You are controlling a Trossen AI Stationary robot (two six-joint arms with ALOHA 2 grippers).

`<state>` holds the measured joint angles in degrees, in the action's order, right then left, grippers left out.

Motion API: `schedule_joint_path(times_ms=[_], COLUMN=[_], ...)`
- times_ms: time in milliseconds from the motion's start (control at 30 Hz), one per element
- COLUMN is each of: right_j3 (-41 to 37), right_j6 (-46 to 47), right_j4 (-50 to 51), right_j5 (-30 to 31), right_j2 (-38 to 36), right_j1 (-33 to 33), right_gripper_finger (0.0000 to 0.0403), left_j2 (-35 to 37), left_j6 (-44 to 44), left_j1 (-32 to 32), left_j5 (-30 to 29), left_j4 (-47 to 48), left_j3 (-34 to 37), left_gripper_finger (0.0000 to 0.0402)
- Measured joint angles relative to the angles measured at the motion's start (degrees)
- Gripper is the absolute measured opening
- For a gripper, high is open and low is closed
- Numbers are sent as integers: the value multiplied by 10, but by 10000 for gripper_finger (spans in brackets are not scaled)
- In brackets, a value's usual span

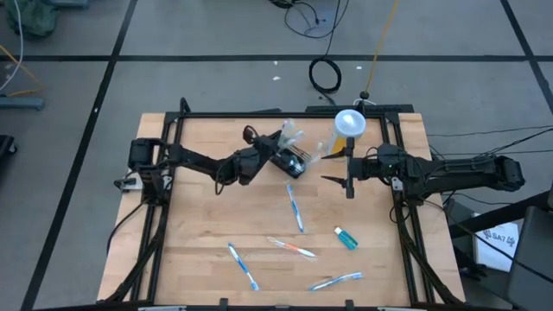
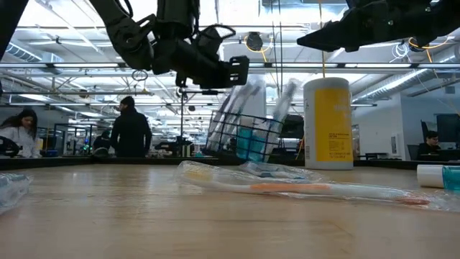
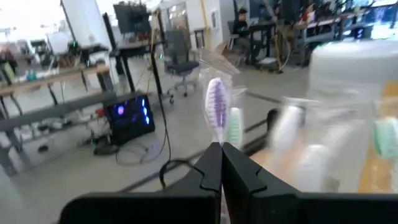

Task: Pick & Place toothbrushing station
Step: Put the purple toothbrush into the black organizer

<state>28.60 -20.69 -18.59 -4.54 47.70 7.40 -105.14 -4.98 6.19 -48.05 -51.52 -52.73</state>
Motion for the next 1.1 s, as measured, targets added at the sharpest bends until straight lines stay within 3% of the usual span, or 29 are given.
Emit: schedule_joint_path(times_ms=[167, 300, 633, 933, 1100], right_j3=[0, 0, 0, 0, 1], right_j6=[5, 5, 11, 177, 203], right_j4=[4, 0, -122, -298, -349], right_j5=[0, 0, 0, 2, 0], right_j2=[0, 20, 156, 298, 351], right_j1=[0, 2, 36, 86, 106], right_gripper_finger=[256, 256, 256, 256, 256], left_j2=[0, 0, 0, 0, 1], left_j6=[95, 137, 81, 69, 81], left_j1=[17, 24, 25, 34, 36], left_j5=[1, 35, 30, 26, 30], left_j4=[84, 103, 44, 35, 42], left_j3=[0, 0, 0, 0, 0], left_gripper_finger=[7, 4, 9, 9, 3])
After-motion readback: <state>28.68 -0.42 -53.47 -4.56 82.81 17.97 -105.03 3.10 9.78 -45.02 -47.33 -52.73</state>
